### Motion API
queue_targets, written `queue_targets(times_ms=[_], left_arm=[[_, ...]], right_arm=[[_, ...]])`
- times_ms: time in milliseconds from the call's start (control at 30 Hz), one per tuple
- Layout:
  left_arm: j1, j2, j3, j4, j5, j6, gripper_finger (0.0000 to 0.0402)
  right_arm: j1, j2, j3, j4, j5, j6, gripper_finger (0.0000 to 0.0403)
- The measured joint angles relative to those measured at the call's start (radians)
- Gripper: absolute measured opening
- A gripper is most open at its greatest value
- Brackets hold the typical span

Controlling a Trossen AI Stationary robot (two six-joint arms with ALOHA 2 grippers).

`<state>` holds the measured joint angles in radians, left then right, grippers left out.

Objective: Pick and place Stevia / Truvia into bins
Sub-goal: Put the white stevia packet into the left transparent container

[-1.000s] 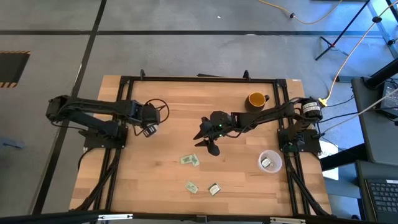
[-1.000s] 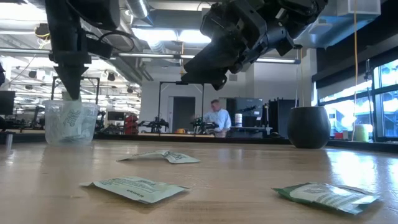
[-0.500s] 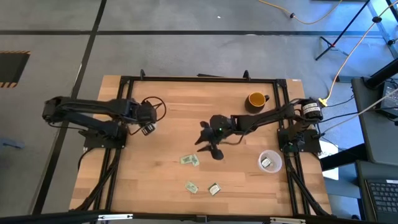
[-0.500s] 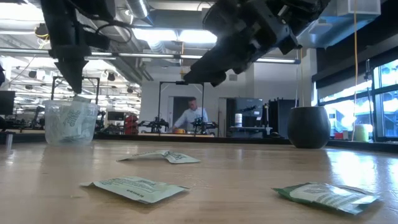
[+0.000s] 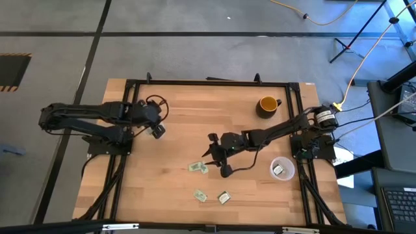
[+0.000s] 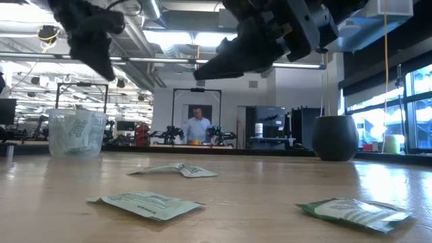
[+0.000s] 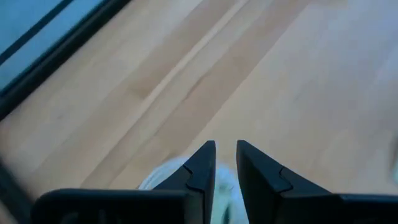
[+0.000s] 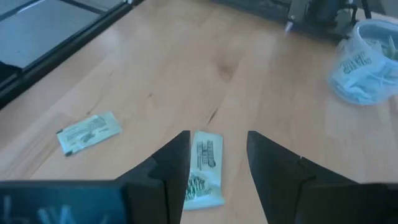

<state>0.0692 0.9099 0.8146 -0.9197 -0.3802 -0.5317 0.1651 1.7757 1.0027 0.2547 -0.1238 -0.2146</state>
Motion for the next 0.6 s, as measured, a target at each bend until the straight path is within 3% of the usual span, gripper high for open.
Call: queue_targets(times_ms=[267,600], left_arm=[[-0.046,-0.002,0.000,0.194,0.064,0.093,0.0061],[-0.069,-0.002,0.000,0.213,0.068,0.100,0.0061]], right_arm=[[0.002,0.097,0.000,0.057,0.002,0.003,0.0134],[0.004,0.190,0.000,0.057,-0.035,0.055,0.0111]])
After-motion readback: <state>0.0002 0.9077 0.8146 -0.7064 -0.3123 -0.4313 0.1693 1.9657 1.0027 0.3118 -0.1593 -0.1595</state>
